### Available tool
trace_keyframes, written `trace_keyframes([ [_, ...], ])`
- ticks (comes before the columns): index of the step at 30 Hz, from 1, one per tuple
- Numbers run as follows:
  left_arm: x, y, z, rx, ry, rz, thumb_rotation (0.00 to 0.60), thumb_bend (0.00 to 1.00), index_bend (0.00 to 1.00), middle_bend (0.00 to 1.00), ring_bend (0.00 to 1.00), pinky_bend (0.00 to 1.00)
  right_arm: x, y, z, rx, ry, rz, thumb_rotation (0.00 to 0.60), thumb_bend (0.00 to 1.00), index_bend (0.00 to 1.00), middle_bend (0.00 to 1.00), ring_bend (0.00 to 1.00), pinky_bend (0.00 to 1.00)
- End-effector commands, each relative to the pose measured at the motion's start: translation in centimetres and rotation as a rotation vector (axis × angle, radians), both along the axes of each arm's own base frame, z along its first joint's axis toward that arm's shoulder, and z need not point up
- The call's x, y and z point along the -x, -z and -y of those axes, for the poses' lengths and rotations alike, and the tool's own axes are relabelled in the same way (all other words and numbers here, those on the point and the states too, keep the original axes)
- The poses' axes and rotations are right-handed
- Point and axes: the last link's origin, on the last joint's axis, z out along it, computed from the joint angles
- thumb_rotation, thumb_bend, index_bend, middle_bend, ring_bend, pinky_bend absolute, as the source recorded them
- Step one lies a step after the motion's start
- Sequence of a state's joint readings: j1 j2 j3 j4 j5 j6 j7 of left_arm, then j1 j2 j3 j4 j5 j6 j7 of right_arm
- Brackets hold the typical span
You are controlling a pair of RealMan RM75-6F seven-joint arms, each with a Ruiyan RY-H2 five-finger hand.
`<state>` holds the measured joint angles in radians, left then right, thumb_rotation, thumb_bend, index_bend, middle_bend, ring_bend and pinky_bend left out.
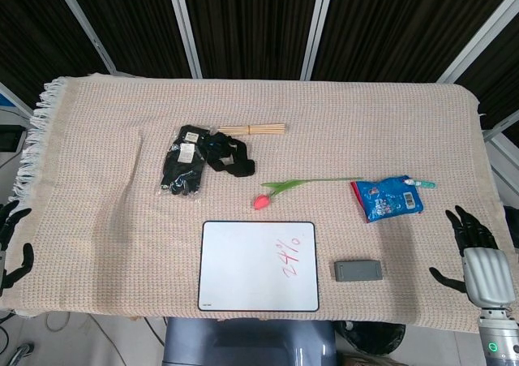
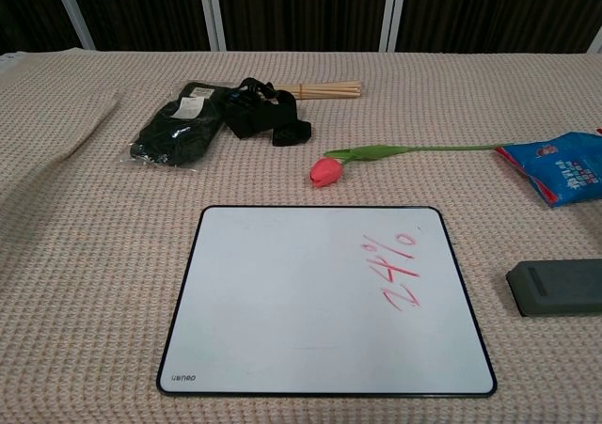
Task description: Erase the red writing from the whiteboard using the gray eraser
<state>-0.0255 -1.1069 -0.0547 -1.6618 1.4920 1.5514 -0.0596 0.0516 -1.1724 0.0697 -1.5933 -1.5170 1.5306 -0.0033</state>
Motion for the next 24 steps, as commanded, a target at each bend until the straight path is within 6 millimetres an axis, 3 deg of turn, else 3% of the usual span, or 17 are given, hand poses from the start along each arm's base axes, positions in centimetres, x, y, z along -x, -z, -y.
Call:
trace_keyframes([
  [1, 0.0, 0.0, 0.0, 0.001, -0.001, 0.001, 0.6, 0.56, 0.17, 0.05, 0.03, 0.09, -0.1, 0.0, -0.1, -0.009, -0.001, 0.014, 0.6, 0.13, 0.0, 0.03, 0.09, 0.16],
  [17, 0.0, -0.1, -0.1, -0.009, -0.009, 0.015, 0.6, 0.56, 0.17, 0.05, 0.03, 0.09, -0.7, 1.5, -0.8, -0.303, -0.006, 0.096, 0.6, 0.11, 0.0, 0.05, 0.09, 0.16],
  [24, 0.0, 0.0, 0.0, -0.008, -0.013, 0.014, 0.6, 0.56, 0.17, 0.05, 0.03, 0.09, -1.3, 3.6, -0.4, -0.394, -0.029, 0.097, 0.6, 0.11, 0.0, 0.12, 0.13, 0.16],
])
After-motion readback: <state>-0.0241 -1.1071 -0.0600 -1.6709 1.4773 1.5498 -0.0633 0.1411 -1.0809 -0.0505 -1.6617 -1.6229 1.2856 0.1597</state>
